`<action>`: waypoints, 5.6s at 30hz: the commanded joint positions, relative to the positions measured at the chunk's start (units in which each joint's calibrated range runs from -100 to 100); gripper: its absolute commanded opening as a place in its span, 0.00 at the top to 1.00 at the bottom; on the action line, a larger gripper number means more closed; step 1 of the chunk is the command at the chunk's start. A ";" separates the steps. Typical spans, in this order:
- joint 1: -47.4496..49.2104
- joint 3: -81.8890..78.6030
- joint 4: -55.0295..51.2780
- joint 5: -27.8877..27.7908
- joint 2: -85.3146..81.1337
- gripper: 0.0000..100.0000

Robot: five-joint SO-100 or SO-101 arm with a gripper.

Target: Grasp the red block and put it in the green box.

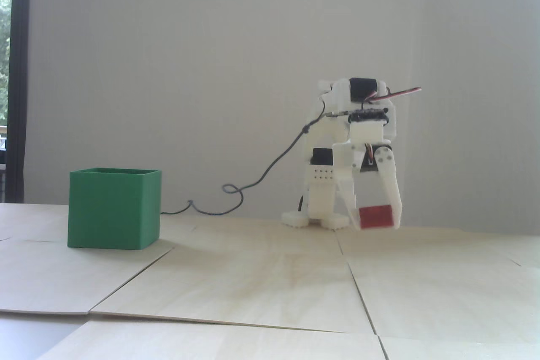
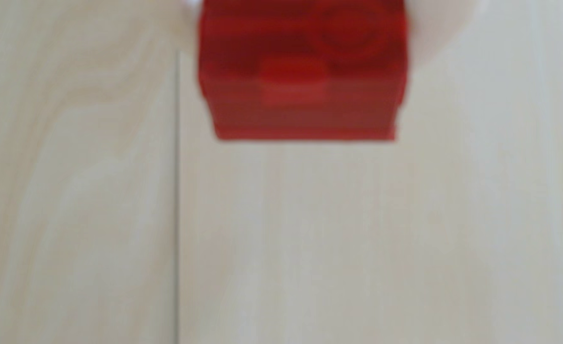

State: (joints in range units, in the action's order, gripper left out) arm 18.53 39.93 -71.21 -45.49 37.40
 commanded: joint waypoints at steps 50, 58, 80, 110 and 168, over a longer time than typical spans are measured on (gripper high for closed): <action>-50.90 -16.33 24.42 0.46 -31.83 0.98; -52.43 -18.81 24.42 0.52 -31.83 0.98; -52.43 -26.18 25.09 0.52 -32.55 0.98; -51.62 -26.62 25.18 0.05 -32.55 0.77; -10.53 -133.27 -4.42 0.52 -126.27 0.98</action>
State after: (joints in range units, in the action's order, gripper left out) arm 5.54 -90.87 -70.05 -45.39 -85.72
